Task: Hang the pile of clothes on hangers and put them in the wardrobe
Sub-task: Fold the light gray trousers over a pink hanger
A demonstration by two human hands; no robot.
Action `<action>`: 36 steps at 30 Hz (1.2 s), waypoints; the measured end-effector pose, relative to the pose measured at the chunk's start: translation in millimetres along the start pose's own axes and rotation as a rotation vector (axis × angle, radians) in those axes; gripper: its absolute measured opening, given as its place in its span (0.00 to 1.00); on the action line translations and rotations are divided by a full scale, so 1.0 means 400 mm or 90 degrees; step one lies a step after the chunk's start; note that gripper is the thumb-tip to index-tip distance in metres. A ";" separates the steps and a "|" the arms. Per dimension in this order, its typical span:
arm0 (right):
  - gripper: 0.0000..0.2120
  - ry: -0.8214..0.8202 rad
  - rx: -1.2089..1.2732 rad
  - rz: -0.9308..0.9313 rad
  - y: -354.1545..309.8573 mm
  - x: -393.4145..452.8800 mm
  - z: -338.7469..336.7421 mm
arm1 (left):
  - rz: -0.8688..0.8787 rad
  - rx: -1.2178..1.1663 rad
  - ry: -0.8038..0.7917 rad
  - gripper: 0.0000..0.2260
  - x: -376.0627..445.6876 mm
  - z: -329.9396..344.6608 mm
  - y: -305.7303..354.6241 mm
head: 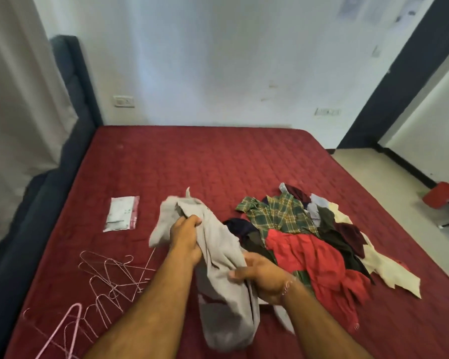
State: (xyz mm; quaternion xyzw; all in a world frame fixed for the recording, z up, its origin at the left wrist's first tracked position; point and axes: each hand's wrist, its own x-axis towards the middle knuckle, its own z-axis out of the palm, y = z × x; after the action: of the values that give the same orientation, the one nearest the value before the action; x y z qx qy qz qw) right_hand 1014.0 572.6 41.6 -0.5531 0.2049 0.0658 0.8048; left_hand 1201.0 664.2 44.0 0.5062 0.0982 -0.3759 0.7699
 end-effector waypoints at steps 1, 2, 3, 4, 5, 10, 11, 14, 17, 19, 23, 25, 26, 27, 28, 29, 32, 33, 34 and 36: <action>0.18 0.035 -0.026 0.034 -0.005 -0.006 -0.010 | 0.027 -0.010 -0.008 0.08 -0.001 0.002 0.022; 0.18 0.097 -0.061 0.062 -0.015 -0.005 -0.025 | 0.058 -0.023 -0.030 0.09 -0.004 0.005 0.047; 0.19 0.172 -0.112 0.081 -0.028 0.000 -0.039 | 0.085 -0.029 -0.048 0.09 -0.012 0.009 0.068; 0.21 0.250 -0.178 0.082 -0.049 0.007 -0.051 | 0.103 -0.039 -0.064 0.10 -0.028 0.025 0.091; 0.22 0.321 -0.243 0.064 -0.071 0.020 -0.060 | 0.115 -0.052 -0.079 0.12 -0.039 0.038 0.113; 0.11 0.450 -0.108 -0.199 -0.196 0.069 -0.072 | 0.145 -0.200 -0.193 0.14 -0.114 0.080 0.194; 0.19 0.432 -0.122 -0.223 -0.212 0.079 -0.076 | 0.140 -0.210 -0.210 0.18 -0.127 0.086 0.201; 0.46 0.402 -0.250 -0.262 -0.217 0.126 -0.107 | 0.163 -0.200 -0.280 0.21 -0.187 0.127 0.223; 0.45 0.375 -0.317 -0.261 -0.201 0.144 -0.137 | 0.192 -0.177 -0.353 0.21 -0.255 0.172 0.236; 0.32 0.300 -0.368 -0.237 -0.181 0.130 -0.166 | 0.231 -0.190 -0.337 0.27 -0.279 0.189 0.238; 0.37 0.176 -0.375 -0.148 -0.133 0.114 -0.221 | 0.340 -0.247 -0.207 0.06 -0.320 0.215 0.256; 0.36 0.190 -0.404 -0.143 -0.122 0.121 -0.242 | 0.388 -0.258 -0.132 0.17 -0.337 0.224 0.268; 0.34 0.199 -0.387 -0.156 -0.115 0.128 -0.248 | 0.399 -0.279 -0.164 0.14 -0.343 0.225 0.277; 0.31 0.192 -0.314 -0.159 -0.103 0.141 -0.250 | 0.396 -0.278 -0.177 0.07 -0.378 0.241 0.288; 0.27 0.185 -0.218 -0.141 -0.102 0.141 -0.242 | 0.422 -0.281 -0.187 0.03 -0.396 0.251 0.292; 0.22 0.158 -0.089 -0.084 -0.103 0.139 -0.226 | 0.454 -0.280 -0.167 0.08 -0.410 0.253 0.294; 0.24 0.034 0.161 0.046 -0.095 0.175 -0.196 | 0.582 -0.226 -0.089 0.18 -0.447 0.235 0.305; 0.29 0.004 0.181 0.031 -0.105 0.179 -0.180 | 0.618 -0.197 -0.064 0.24 -0.464 0.227 0.308; 0.34 -0.006 0.192 -0.003 -0.122 0.187 -0.161 | 0.635 -0.188 -0.041 0.25 -0.487 0.223 0.313; 0.44 0.007 0.197 -0.070 -0.181 0.200 -0.133 | 0.616 -0.179 -0.054 0.11 -0.514 0.174 0.320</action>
State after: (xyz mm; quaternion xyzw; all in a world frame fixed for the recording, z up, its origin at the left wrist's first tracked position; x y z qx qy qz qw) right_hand 1096.9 486.5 55.8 -0.4333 0.1863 -0.0139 0.8817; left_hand 1128.3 729.6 276.4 0.3694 -0.1294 0.0208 0.9200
